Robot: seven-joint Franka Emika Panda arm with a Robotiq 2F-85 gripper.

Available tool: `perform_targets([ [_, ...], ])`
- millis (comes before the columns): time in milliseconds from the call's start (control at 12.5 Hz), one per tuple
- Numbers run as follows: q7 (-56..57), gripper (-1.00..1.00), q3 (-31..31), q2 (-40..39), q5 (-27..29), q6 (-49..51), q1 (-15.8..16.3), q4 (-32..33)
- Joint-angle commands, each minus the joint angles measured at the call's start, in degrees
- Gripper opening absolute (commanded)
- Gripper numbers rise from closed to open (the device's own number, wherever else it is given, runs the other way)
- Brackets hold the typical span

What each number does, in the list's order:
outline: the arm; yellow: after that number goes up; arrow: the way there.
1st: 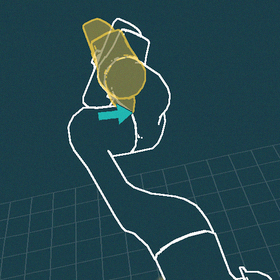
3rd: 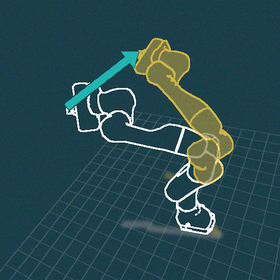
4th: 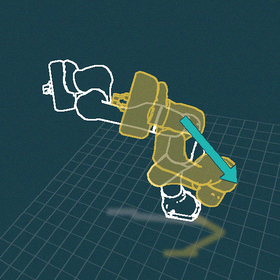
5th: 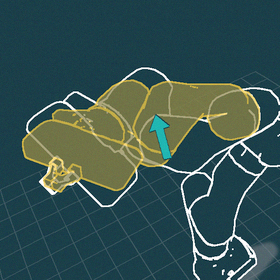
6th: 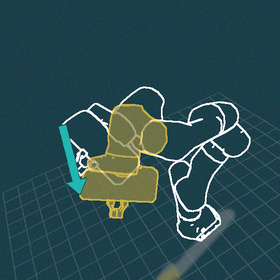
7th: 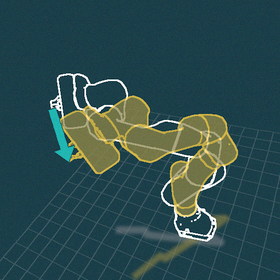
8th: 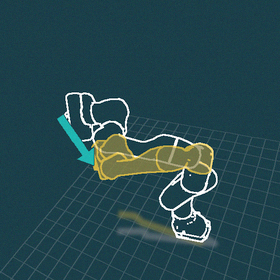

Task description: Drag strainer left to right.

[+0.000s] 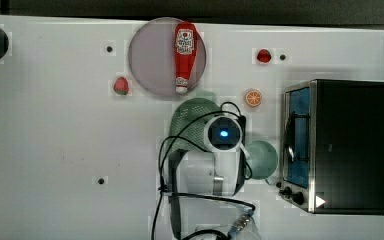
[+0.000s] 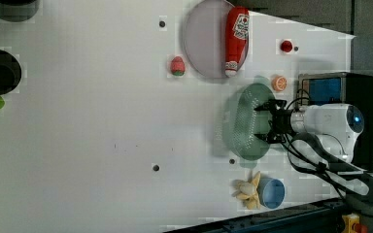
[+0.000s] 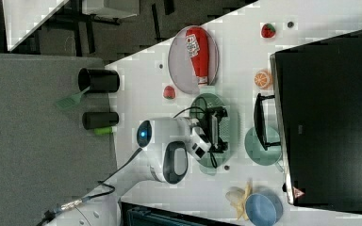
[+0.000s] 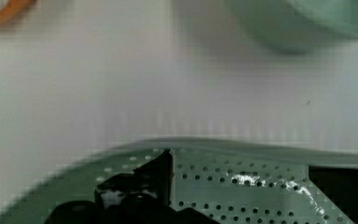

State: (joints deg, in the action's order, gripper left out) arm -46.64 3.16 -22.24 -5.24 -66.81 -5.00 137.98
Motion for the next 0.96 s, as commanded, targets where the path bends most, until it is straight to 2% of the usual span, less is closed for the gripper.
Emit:
perform_targets([
  [80,6.0,1.0,1.4,0.6,0.2,0.4,-0.3,-0.4],
  [320,8.9,1.0,1.1,1.3,0.2,0.7,-0.2,-0.6],
  [560,19.9,1.0,-1.9,6.5,0.2,4.7,-0.2,-0.8],
  [800,32.2,1.0,-3.4,15.3,0.3,14.5,-0.2,-2.9],
  [960,37.7,1.0,-3.5,21.5,0.6,26.1,-0.2,-6.8],
])
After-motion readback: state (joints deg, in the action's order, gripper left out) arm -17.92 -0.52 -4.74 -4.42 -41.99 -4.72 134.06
